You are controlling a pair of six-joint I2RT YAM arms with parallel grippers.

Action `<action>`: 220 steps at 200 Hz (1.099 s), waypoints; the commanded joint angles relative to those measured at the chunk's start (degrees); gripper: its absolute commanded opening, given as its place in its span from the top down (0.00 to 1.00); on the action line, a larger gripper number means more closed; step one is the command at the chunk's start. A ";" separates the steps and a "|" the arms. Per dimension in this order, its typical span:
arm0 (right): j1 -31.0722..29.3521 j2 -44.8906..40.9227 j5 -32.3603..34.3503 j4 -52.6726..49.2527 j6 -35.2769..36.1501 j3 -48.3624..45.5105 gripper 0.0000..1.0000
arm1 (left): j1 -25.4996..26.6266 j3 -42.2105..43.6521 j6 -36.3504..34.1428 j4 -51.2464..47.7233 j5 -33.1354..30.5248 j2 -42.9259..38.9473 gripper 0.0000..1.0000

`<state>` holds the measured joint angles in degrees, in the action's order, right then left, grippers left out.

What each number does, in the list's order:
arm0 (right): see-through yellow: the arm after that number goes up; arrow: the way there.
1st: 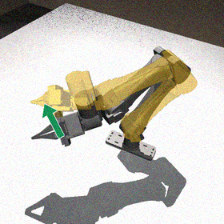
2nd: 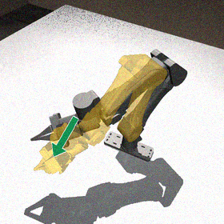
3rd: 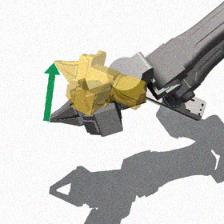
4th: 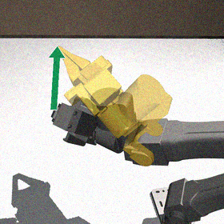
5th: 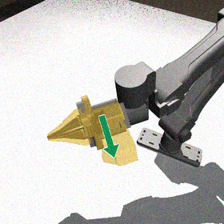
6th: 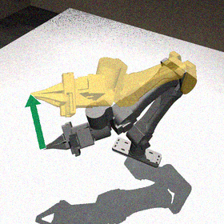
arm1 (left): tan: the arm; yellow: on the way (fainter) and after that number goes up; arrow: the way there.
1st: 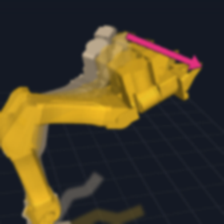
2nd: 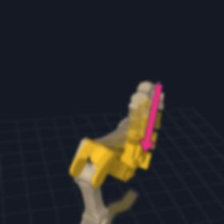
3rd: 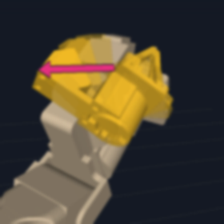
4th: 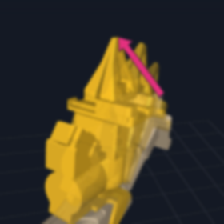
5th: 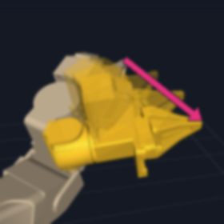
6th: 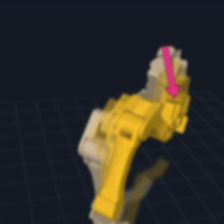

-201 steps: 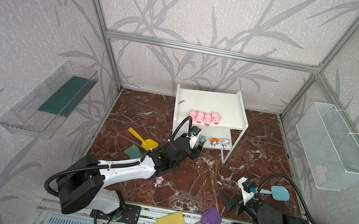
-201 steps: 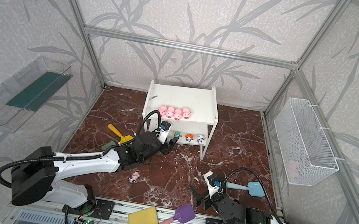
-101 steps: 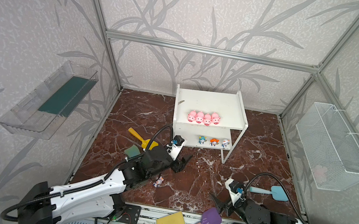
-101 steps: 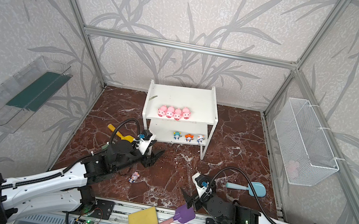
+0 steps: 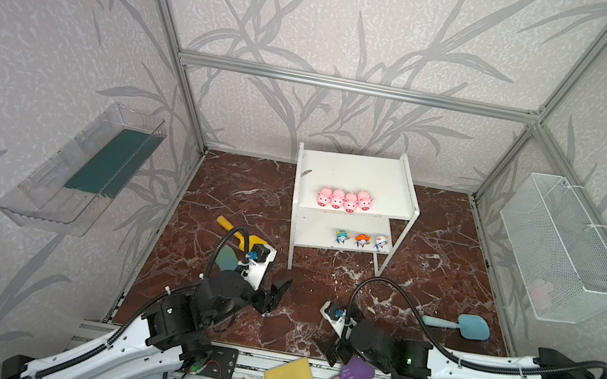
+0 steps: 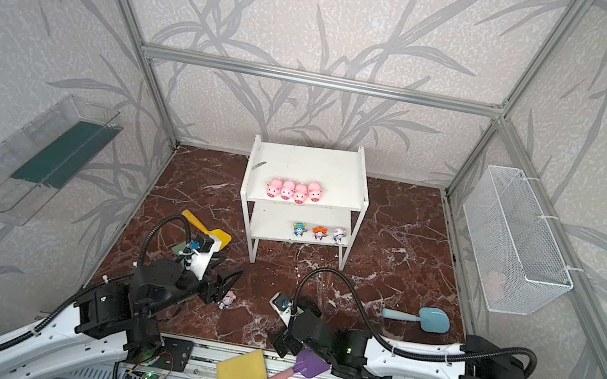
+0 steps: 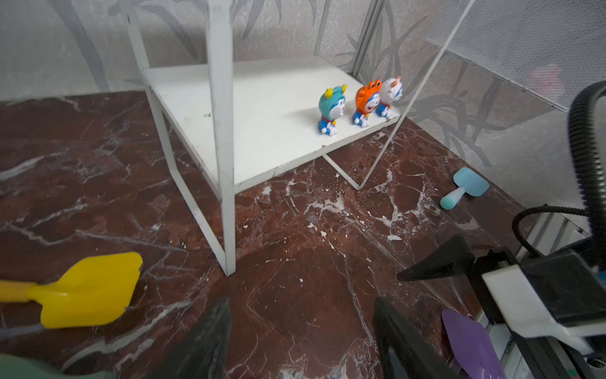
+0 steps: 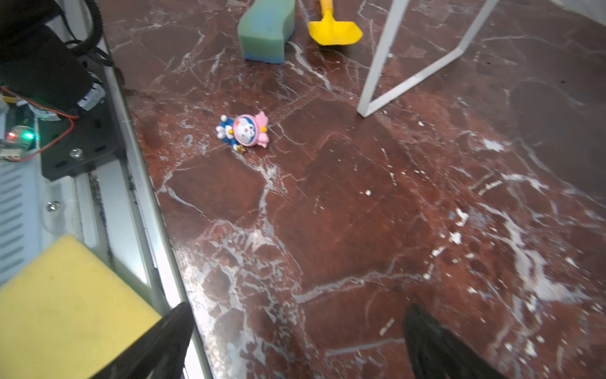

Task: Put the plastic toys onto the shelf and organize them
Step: 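Move the left gripper down onto the pink figurine while the right gripper draws back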

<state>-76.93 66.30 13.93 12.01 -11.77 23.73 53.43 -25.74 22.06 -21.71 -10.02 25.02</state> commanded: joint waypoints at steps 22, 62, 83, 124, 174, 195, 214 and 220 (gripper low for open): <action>2.23 2.80 -5.01 2.94 -1.78 3.86 0.00 | 0.11 3.99 12.75 -9.79 0.80 0.89 0.29; 4.16 -0.54 -5.65 -2.64 -3.51 4.09 0.01 | 0.10 5.41 19.63 -11.15 3.98 8.48 0.29; 4.58 -3.14 -5.49 -4.00 -4.03 3.11 0.01 | 0.01 6.93 20.49 -9.13 5.74 11.53 0.27; 4.74 -7.59 -4.45 -5.36 -4.89 0.94 0.01 | -1.27 7.25 20.50 -5.15 7.51 18.36 0.25; 4.85 -12.89 -2.98 -7.13 -5.64 -1.19 0.01 | -3.04 4.80 17.95 -3.60 5.79 25.52 0.31; 4.79 -15.32 -2.64 -7.70 -6.10 -2.35 0.01 | -3.93 4.12 17.21 -3.34 5.76 27.37 0.37; 4.76 -17.34 -2.42 -7.92 -6.51 -3.53 0.01 | -4.21 3.71 16.07 -2.42 7.10 28.79 0.40; 4.80 -17.92 -2.27 -7.88 -6.71 -3.91 0.01 | -4.19 3.59 15.75 -2.36 7.44 29.26 0.41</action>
<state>-72.36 50.70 10.41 5.28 -17.37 21.28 49.71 -20.18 39.05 -24.93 -2.83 52.86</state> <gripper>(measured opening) 0.991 0.608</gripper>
